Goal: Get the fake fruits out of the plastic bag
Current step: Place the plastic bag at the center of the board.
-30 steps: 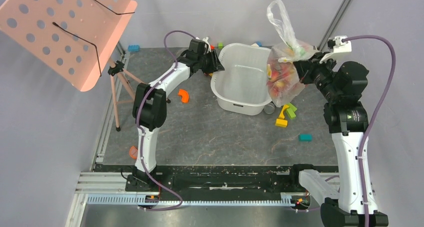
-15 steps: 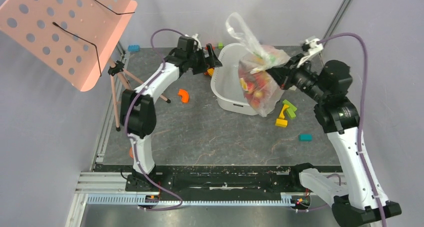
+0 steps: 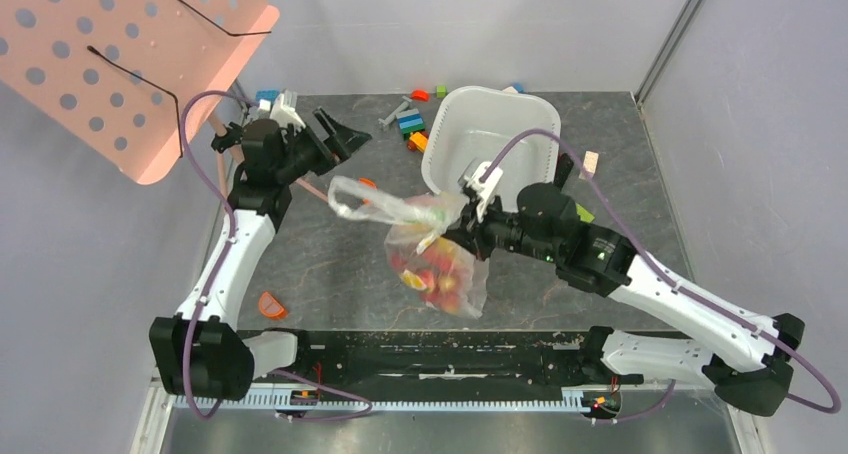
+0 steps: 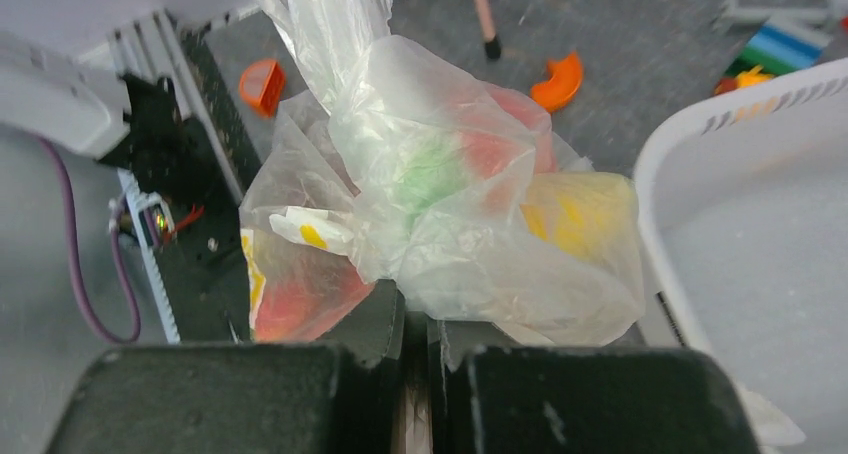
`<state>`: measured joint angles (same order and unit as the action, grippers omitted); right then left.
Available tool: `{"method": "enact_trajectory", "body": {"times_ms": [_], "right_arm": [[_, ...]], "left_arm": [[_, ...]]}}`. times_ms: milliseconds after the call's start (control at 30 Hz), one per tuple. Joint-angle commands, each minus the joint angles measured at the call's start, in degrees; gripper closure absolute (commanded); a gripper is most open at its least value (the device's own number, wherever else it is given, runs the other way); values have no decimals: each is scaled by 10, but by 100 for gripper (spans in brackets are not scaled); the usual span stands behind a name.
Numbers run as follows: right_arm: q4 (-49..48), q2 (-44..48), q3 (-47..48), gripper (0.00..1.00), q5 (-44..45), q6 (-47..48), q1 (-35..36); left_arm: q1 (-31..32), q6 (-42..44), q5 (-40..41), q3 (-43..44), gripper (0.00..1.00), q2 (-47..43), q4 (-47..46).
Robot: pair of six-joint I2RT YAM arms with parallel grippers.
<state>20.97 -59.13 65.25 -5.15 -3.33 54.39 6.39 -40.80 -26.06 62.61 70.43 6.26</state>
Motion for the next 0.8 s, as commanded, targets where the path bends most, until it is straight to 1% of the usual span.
{"method": "enact_trajectory", "body": {"times_ms": [0,67,167,333,400,500,567,600,633,667,767], "right_arm": [[-52,12,-65,99,9,17,43],[-55,9,-105,99,35,9,58],[-87,17,-172,99,89,-23,65],[-130,23,-229,99,161,-67,64],[-142,19,-237,98,181,-79,64],[-152,13,-240,95,214,-99,64],[-154,15,-244,93,242,-116,64],[-156,16,-247,91,250,-121,64],[-160,18,-251,86,251,-124,64],[-160,18,-253,79,251,-124,65],[-156,17,-252,64,250,-123,64]], "left_arm": [[-21,-22,-84,-58,0,-49,-15],[-19,16,-73,-56,0,-71,42],[-2,61,-41,-64,0,-100,84],[33,96,-29,-65,0,-97,105],[68,112,0,-54,0,-94,117],[147,149,78,-20,0,-82,168],[181,157,116,-15,0,-80,184],[189,155,127,-19,0,-83,185],[196,151,135,-23,0,-87,185],[202,147,143,-29,0,-92,184],[221,140,154,-37,0,-106,187]]}}
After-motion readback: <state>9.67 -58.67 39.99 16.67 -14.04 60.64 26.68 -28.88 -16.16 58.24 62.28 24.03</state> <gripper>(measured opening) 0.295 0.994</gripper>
